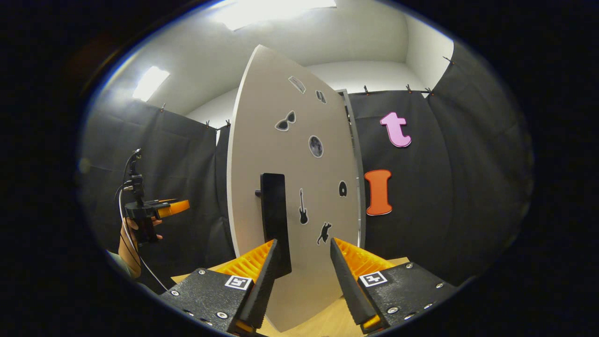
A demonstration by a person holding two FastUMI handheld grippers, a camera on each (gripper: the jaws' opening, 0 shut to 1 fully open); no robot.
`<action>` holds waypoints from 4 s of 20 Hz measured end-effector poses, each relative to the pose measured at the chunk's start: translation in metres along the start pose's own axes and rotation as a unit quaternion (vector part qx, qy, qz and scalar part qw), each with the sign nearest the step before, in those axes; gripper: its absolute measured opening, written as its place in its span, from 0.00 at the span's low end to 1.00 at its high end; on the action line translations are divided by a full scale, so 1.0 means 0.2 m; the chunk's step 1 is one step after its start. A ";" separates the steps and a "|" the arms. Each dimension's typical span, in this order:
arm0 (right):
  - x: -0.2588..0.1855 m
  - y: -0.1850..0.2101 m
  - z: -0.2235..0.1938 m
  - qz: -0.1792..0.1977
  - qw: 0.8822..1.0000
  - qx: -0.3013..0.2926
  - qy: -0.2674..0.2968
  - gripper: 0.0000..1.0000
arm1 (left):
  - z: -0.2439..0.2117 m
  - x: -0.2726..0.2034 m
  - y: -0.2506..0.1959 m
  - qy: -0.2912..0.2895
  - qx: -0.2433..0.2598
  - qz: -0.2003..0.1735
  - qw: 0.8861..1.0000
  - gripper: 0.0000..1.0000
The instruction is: Open the cabinet door with the right hand, grasp the bottle in the cabinet with the left hand and place it on the coaster, then close the cabinet door with the right hand.
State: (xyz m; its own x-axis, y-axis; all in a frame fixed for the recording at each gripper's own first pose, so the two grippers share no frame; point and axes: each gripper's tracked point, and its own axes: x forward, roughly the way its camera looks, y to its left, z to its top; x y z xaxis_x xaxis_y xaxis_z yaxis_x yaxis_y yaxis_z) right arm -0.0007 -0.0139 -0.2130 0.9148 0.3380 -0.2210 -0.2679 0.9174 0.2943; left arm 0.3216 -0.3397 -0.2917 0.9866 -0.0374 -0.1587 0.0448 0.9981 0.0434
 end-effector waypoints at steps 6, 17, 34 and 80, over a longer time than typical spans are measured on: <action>0.25 0.18 -0.06 0.040 0.999 0.020 0.016 0.69 | 0.01 -0.01 0.01 -0.010 -0.002 0.002 1.000 0.94; 0.56 0.32 -0.20 0.060 0.996 0.007 0.069 0.72 | -0.02 0.01 0.13 -0.018 -0.014 0.037 0.999 0.94; 0.86 0.35 -0.22 0.015 0.999 0.011 0.045 0.75 | -0.04 0.08 0.17 -0.022 -0.006 0.036 0.999 0.96; -0.45 -0.26 0.45 -0.137 0.986 -0.084 -0.041 0.89 | 0.20 0.11 -0.22 -0.058 0.034 -0.025 0.997 0.96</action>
State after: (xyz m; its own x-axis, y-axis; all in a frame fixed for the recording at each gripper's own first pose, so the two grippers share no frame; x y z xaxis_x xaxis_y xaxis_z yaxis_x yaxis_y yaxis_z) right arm -0.0421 -0.1117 -0.1258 0.9794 0.0605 -0.1926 -0.0470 0.9961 0.0741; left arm 0.3482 -0.3869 -0.2581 0.9942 -0.0974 -0.0467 0.1018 0.9893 0.1048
